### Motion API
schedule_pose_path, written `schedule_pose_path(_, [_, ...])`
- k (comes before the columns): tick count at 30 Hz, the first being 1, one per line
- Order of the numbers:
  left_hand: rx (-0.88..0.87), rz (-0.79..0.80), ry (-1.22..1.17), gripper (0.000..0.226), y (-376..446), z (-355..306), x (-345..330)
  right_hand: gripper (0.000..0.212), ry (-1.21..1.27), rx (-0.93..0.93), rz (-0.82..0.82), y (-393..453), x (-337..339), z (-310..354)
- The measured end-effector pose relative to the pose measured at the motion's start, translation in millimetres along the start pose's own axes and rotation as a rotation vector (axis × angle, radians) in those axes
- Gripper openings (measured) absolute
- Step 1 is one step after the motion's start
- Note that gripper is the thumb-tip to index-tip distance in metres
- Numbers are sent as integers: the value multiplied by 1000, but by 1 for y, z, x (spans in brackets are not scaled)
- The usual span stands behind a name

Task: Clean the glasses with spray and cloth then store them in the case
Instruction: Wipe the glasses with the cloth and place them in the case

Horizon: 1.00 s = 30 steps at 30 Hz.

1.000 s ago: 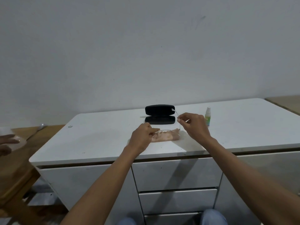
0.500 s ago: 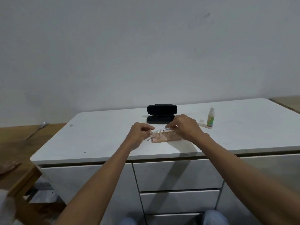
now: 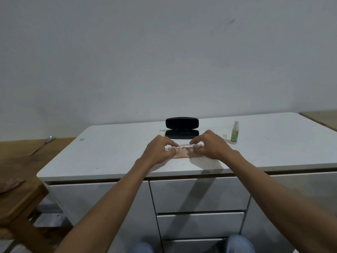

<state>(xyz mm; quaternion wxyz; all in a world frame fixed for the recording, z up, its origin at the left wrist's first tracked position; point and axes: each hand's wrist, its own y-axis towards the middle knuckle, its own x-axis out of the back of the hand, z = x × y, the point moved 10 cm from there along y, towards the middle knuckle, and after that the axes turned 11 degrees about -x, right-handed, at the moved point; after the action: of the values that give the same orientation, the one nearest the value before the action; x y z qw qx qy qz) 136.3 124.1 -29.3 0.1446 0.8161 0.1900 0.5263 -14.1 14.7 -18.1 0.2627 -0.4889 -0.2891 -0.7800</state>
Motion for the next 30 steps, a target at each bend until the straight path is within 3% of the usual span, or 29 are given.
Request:
schedule_pose_path(8, [16, 151, 47, 54, -5, -3, -6, 62, -52, -40, 108, -1, -9, -4])
schedule_pose_path(16, [38, 188, -34, 41, 0, 1, -10, 57, -34, -57, 185, 4, -14, -10])
schedule_pose_path(30, [-78, 104, 64, 39, 25, -3, 10, 52, 80, -18, 56, 27, 9, -11])
